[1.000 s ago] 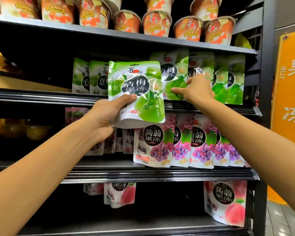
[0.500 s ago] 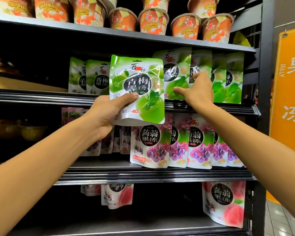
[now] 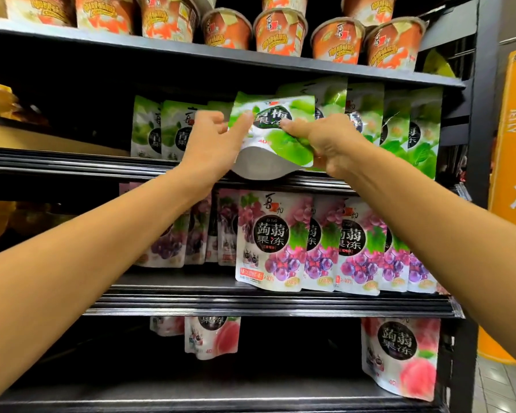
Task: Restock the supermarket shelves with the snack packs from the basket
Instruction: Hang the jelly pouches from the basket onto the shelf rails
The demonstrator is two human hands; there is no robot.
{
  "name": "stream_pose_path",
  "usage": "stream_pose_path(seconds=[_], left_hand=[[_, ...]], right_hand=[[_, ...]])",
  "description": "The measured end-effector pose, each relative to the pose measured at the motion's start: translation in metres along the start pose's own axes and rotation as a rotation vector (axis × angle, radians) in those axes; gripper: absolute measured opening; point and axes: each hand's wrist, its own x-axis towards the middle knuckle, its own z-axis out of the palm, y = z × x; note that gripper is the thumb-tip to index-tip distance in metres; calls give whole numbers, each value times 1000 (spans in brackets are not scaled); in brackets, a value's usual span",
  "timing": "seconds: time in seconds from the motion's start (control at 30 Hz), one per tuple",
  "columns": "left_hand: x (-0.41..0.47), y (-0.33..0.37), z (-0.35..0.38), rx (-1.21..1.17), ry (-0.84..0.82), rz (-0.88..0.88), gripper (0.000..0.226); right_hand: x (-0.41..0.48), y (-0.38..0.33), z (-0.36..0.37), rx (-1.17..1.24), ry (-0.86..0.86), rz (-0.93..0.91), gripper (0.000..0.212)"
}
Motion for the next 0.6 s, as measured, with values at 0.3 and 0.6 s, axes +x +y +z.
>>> stream_pose_path(seconds=[0.3,0.6], left_hand=[[-17,-10,-2,617,-182,488,43],[-25,-29,8,737,-277,385,51]], right_hand=[[41,-5,17,-195,249,-139,39],[36,12,10,-459,217,-235,40]])
